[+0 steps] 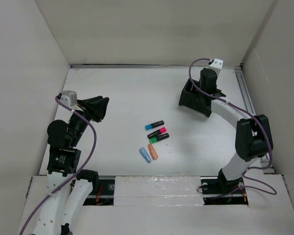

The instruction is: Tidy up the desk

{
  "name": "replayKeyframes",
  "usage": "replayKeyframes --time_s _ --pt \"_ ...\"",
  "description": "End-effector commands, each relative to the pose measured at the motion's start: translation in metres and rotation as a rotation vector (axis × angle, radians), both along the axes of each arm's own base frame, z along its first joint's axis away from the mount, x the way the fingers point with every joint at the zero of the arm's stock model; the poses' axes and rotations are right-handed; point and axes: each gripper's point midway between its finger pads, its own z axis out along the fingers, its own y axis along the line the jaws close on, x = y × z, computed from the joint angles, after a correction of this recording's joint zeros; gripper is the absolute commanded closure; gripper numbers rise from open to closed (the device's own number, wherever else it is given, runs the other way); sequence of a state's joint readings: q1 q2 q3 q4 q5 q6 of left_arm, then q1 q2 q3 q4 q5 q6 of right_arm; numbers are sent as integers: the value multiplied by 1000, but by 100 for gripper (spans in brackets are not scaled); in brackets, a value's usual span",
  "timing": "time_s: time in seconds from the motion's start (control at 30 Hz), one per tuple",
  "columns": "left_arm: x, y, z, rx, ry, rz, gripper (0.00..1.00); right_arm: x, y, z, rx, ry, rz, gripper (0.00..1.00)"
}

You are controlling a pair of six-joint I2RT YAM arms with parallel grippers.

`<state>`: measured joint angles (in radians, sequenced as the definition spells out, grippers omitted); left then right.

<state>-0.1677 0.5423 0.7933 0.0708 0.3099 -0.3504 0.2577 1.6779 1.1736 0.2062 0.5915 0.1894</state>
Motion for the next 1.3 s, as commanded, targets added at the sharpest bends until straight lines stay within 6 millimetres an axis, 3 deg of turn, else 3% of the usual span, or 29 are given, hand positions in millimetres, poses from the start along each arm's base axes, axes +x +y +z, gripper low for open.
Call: replayKeyframes --time_s 0.0,0.03,0.17,0.37,0.47,0.5,0.57,0.6,0.67,0.7,0.73,0.77,0.8,0.83,0.87,0.93,0.97,1.07,1.1,1.13,1.17,1.27 --pt "1 -2 8 -10 -37 -13 68 -6 -13 24 5 -64 -96 86" --pt "1 -2 9 -10 -40 -13 68 -7 -20 27 22 -91 -108 86" --pt "-1 -4 10 -11 -44 -25 68 -15 -37 7 47 -50 -160 86" --pt "0 -4 10 -13 -43 -26 67 -28 -40 -4 77 -17 -217 83" --pt "1 -4 8 -13 -35 -23 68 -35 -42 -2 90 -26 -224 55" --pt "0 -4 9 -13 -38 -26 68 -38 -38 8 101 -47 -210 37" --pt "0 -4 9 -12 -42 -27 68 -42 -38 18 95 -53 -195 22" --pt "1 -2 8 -12 -36 -15 68 -53 -20 45 113 -92 -119 20" --pt "-1 -2 11 -11 -45 -11 67 -57 -11 50 122 -101 -88 24" --pt "-2 -1 12 -11 -51 -12 67 -61 3 55 133 -108 -32 32" --pt "-2 1 13 -12 -53 0 68 -70 16 70 160 -148 18 45" --pt "-2 2 14 -12 -55 6 68 -80 45 63 170 -134 108 60" --pt "-2 3 13 -12 -53 15 68 -86 71 60 195 -126 219 86" --pt "-2 5 14 -11 -52 23 68 -93 92 65 223 -153 297 95" --pt "-3 5 15 -12 -56 24 67 -108 127 47 232 -113 407 100" --pt "-3 5 15 -13 -62 27 68 -131 174 33 253 -66 580 100" --pt "-2 6 15 -15 -57 31 68 -152 206 18 244 -15 675 100" --pt "-2 6 15 -14 -53 32 68 -192 249 -28 182 131 846 100" --pt "-3 6 16 -15 -57 29 68 -212 266 -38 153 172 902 92" --pt "-3 6 15 -16 -57 27 67 -223 267 -53 111 232 918 86" --pt "-3 5 16 -14 -59 26 67 -232 271 -61 88 261 941 66" --pt "-3 5 15 -16 -53 24 67 -260 285 -81 55 339 1037 38"
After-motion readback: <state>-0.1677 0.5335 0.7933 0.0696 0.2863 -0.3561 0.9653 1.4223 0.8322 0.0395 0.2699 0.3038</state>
